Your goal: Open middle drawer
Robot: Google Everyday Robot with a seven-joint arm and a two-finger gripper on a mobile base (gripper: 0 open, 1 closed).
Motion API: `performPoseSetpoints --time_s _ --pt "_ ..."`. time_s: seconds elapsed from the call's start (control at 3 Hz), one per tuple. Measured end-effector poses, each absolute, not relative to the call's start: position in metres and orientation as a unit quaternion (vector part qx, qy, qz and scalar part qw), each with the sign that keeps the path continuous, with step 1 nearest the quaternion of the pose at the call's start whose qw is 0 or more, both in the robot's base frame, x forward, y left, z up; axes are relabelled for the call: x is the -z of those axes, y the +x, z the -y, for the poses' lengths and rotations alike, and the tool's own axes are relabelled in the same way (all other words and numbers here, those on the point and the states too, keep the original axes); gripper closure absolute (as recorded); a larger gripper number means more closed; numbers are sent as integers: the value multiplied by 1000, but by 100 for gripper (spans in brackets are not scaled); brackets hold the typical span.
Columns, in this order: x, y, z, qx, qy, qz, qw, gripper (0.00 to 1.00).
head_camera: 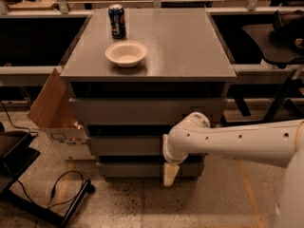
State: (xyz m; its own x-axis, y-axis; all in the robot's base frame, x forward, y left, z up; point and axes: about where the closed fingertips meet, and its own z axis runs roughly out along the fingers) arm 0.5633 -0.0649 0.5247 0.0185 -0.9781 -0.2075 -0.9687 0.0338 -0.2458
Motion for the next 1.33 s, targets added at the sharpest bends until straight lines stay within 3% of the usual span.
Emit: performPoseSetpoints --time_s 1.33 --pt "-435 662 80 67 -656 -746 90 0"
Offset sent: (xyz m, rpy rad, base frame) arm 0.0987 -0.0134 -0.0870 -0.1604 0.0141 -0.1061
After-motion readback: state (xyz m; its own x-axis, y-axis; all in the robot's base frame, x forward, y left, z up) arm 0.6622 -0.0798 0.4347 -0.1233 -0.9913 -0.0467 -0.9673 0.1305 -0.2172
